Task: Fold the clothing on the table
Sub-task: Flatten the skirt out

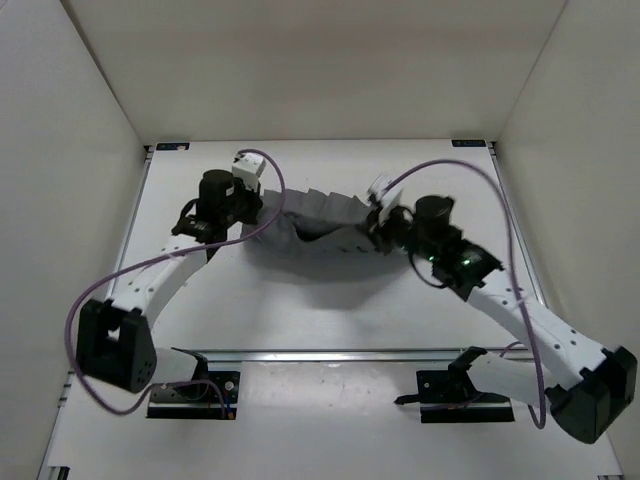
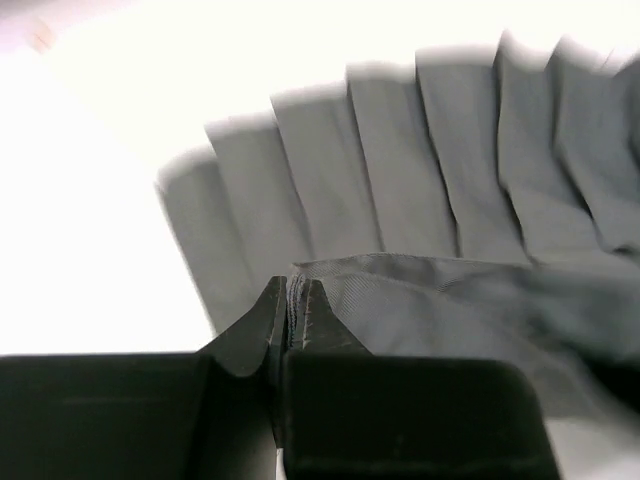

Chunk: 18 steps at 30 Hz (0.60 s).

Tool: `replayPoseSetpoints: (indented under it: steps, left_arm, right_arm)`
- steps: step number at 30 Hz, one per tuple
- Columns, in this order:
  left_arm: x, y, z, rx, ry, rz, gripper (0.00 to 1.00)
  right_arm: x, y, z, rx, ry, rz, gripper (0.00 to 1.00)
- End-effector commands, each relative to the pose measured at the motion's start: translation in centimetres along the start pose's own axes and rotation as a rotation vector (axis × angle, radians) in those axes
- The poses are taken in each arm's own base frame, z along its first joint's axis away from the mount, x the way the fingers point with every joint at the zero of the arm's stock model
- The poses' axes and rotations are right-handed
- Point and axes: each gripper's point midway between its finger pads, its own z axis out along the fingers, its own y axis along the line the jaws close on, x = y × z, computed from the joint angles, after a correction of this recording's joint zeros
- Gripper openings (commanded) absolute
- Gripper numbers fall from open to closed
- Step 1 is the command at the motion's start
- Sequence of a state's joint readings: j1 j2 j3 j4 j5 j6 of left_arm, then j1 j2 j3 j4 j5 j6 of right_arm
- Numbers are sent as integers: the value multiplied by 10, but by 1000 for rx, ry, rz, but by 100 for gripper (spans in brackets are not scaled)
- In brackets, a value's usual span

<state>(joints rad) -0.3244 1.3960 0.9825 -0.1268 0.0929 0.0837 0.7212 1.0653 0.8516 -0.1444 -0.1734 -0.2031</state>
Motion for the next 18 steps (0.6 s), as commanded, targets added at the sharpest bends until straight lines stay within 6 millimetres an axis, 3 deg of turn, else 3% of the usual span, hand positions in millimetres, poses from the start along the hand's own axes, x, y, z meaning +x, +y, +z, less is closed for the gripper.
replayPoseSetpoints:
  steps: [1, 3, 4, 7, 8, 11, 14, 15, 16, 17, 18]
  left_arm:
    - [-95, -11, -69, 13, -281, -41, 0]
    - [-123, -21, -114, 9, -409, -56, 0]
    - [-131, -21, -125, 2, -447, -75, 0]
    - [-167, -14, -193, 11, -651, -154, 0]
    - [-176, -8, -205, -1, -700, -175, 0]
    - [-197, -9, -230, 8, -782, -174, 0]
    - [-200, -7, -217, 0, -774, -186, 0]
    - [-198, -2, -205, -10, -763, -192, 0]
    - [-194, 3, -190, -9, -747, -210, 0]
    - [-187, 6, -171, -6, -706, -226, 0]
    - [-190, 11, -167, -6, -712, -226, 0]
  right_arm:
    - [-56, -8, -45, -95, -82, 99, 0]
    - [-68, -12, -62, -84, -89, 111, 0]
    - [-83, -13, -72, -82, -120, 105, 0]
    - [-110, -15, -97, -88, -180, 117, 0]
    - [-123, -26, -106, -59, -216, 123, 0]
    - [-126, -48, -108, -72, -227, 152, 0]
    - [-116, -77, -88, -12, -181, 193, 0]
    - [-107, -88, -78, 0, -155, 226, 0]
    - [-113, -98, -75, 6, -174, 224, 0]
    - [-106, -107, -62, 11, -158, 240, 0]
    - [-102, -119, -51, 21, -143, 258, 0]
